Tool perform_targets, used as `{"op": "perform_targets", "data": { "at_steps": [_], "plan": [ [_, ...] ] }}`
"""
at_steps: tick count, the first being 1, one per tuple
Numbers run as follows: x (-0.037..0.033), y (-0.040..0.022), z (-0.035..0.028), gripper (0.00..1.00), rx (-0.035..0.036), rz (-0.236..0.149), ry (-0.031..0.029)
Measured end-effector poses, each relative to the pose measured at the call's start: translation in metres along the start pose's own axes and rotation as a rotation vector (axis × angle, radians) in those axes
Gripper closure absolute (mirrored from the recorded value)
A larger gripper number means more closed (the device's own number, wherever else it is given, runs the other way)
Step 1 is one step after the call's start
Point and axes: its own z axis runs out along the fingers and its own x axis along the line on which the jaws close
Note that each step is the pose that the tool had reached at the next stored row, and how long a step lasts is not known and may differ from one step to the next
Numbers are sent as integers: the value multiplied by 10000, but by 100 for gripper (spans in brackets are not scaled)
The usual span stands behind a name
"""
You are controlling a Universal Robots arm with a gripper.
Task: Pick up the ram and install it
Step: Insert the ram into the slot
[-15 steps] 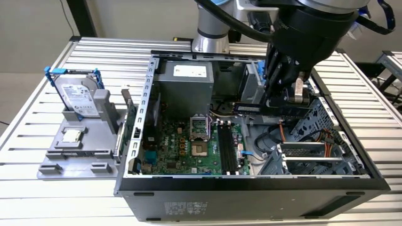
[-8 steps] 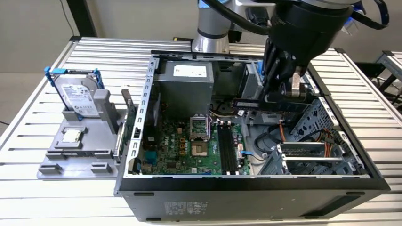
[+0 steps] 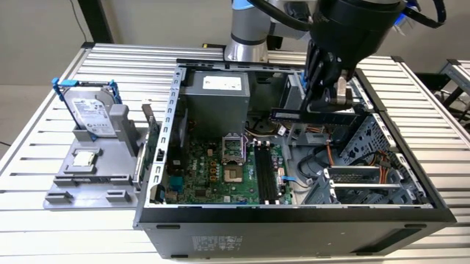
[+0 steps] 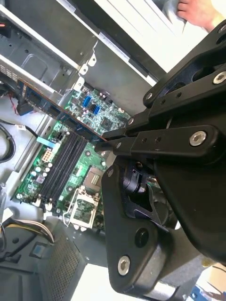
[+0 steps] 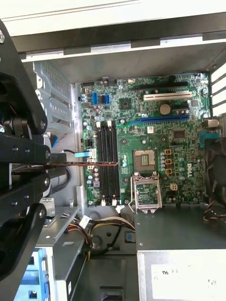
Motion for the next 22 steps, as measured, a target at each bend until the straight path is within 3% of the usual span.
{"op": "perform_targets", "data": {
  "at_steps": [22],
  "plan": [
    [-381, 31, 17, 100, 0, 1, 0]
  ]
}}
